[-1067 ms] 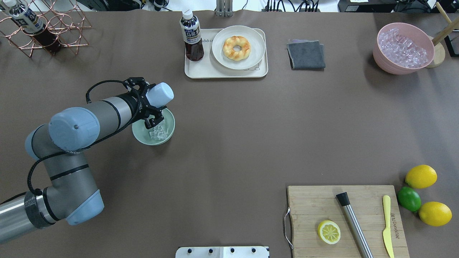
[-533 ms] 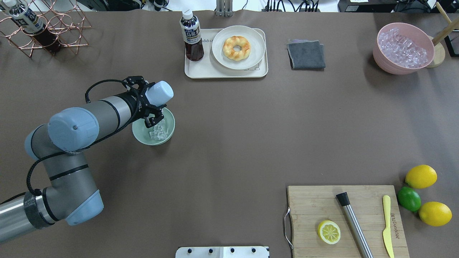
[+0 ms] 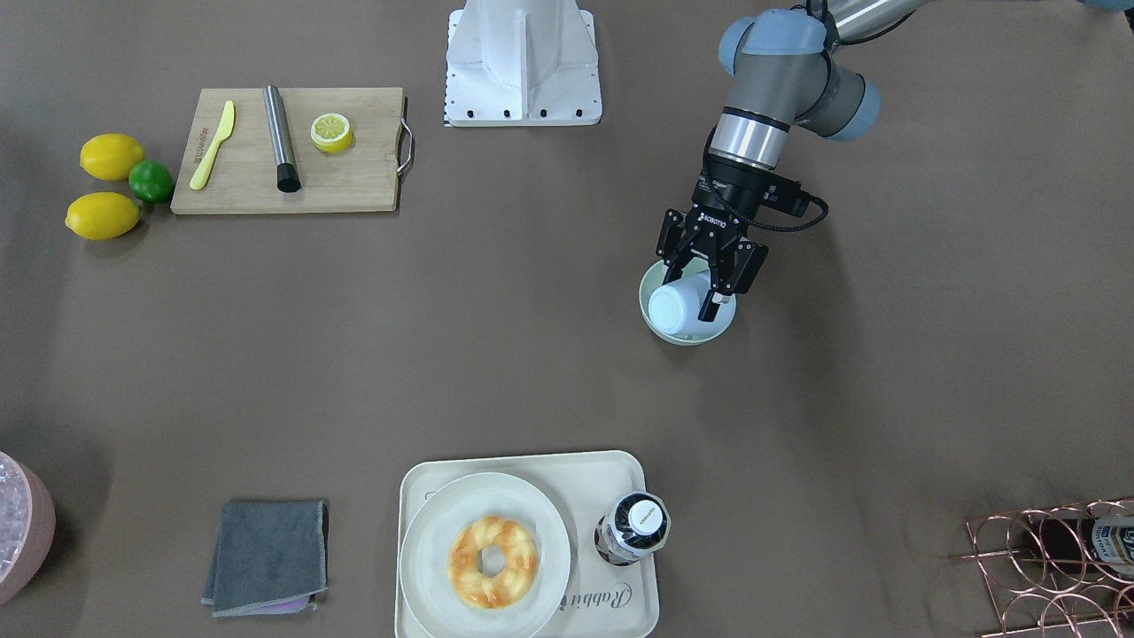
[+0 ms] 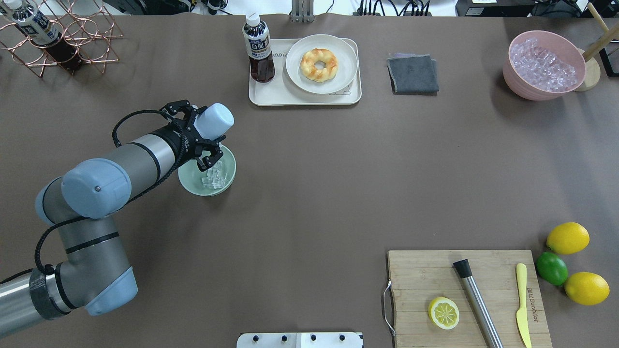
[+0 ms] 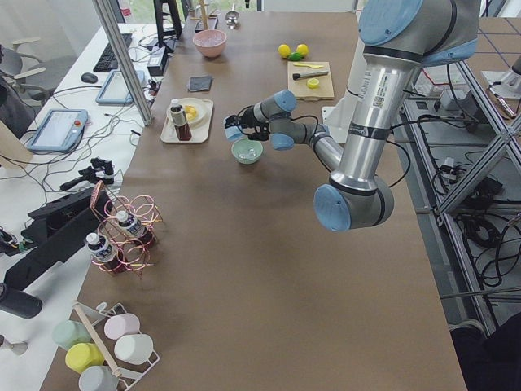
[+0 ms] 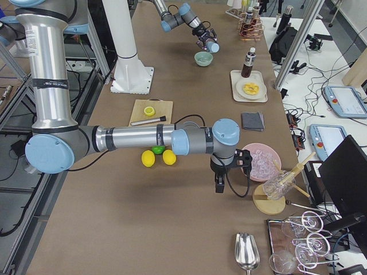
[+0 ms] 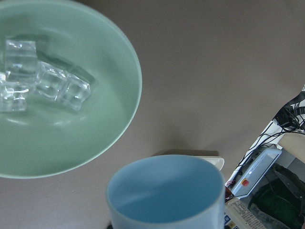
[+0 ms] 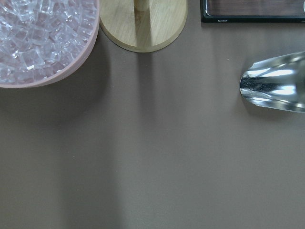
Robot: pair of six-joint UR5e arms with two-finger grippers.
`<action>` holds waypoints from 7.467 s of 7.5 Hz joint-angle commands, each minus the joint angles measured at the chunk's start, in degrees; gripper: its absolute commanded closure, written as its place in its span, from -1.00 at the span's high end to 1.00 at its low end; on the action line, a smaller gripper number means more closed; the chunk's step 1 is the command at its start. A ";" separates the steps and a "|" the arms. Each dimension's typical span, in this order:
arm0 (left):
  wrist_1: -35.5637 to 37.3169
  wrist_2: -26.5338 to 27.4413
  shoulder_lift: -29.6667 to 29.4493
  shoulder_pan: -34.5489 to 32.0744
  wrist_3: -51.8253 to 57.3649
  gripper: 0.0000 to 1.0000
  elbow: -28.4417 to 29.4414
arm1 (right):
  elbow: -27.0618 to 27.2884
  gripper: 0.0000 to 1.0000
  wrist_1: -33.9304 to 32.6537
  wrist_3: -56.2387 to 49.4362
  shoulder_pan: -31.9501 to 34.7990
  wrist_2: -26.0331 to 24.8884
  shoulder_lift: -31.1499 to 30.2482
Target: Pour ice into bowl
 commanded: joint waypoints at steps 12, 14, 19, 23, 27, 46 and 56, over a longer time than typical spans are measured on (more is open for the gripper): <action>68.41 6.23 9.07 -19.73 54.69 -0.02 12.46 | 0.14 0.99 1.19 -0.10 -1.06 0.44 -0.01; 68.50 7.76 8.83 -13.56 50.58 -0.02 21.53 | 0.31 0.99 1.19 -0.10 -1.06 0.35 -0.09; 69.38 7.23 8.22 -8.08 45.46 0.18 25.43 | 0.84 0.99 1.19 -0.10 -1.06 0.53 -0.09; 69.73 6.80 6.55 -8.43 45.98 0.96 24.64 | 1.72 0.99 1.11 -0.01 -1.06 0.53 -0.36; 77.43 3.57 6.46 -8.08 47.47 0.96 14.57 | 2.07 0.99 0.93 0.25 -1.23 0.53 -0.36; 52.95 -49.15 13.66 -66.34 166.10 0.96 -2.70 | -12.19 0.98 -11.12 57.47 -55.26 -26.61 56.37; 42.75 -60.08 13.31 -62.83 185.03 0.96 17.70 | -38.53 0.96 9.46 58.70 -64.34 -35.50 67.14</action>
